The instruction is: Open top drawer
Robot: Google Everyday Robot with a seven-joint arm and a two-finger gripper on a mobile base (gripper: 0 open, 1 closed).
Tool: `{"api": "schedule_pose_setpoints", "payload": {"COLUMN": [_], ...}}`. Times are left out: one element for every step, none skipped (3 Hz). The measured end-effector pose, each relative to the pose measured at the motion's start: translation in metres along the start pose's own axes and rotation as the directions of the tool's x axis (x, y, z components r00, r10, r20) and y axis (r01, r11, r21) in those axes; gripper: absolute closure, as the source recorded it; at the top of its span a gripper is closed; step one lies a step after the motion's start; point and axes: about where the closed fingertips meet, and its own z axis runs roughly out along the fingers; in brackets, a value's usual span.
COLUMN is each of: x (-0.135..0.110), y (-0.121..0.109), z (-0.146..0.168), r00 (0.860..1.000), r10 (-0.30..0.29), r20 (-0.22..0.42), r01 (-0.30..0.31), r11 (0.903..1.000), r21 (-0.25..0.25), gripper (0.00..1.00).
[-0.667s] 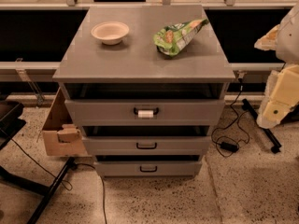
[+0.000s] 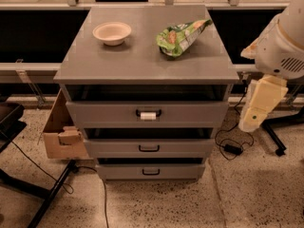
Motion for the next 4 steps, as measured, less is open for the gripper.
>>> {"api": "schedule_pose_setpoints", "payload": {"x": [-0.034,-0.051,-0.068,-0.081], "y": [0.004,0.008,0.021,0.031], "z": [0.091,0.139,0.179,0.209], "r00": [0.996,0.987,0.974,0.969], "r10": [-0.078,-0.135,-0.187,-0.211], "r20": [-0.036,-0.088,-0.126,-0.131], "r01": [0.077,0.132,0.177,0.195], "r11": [0.9967,0.9903,0.9803,0.9729], "r21": [-0.025,-0.045,-0.087,-0.124], "gripper": [0.00,0.00,0.00,0.00]}}
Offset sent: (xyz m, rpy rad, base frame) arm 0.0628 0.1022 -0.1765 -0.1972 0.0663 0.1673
